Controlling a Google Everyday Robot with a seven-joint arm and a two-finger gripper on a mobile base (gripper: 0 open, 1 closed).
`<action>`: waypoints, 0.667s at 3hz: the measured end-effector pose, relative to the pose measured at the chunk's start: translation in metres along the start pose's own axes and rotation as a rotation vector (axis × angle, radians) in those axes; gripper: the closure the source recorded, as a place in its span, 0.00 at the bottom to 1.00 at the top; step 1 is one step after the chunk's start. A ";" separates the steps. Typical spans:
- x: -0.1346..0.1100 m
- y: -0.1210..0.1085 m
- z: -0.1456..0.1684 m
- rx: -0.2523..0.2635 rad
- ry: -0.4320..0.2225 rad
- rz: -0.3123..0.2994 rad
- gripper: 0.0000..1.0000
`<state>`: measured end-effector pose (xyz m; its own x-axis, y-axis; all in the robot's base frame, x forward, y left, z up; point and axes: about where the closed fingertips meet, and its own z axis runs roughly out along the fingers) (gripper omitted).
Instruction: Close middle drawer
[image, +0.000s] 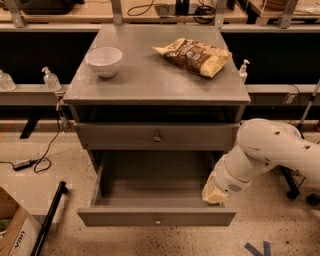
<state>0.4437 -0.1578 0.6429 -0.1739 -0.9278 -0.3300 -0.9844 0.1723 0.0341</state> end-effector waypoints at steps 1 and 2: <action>0.007 0.001 0.019 -0.022 0.006 0.013 1.00; 0.022 0.005 0.060 -0.076 0.013 0.027 1.00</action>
Offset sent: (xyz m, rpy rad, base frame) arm -0.0141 -0.0002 -0.1170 0.0086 0.1528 0.0031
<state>0.4362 -0.1573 0.5796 -0.2002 -0.9274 -0.3161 -0.9784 0.1722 0.1144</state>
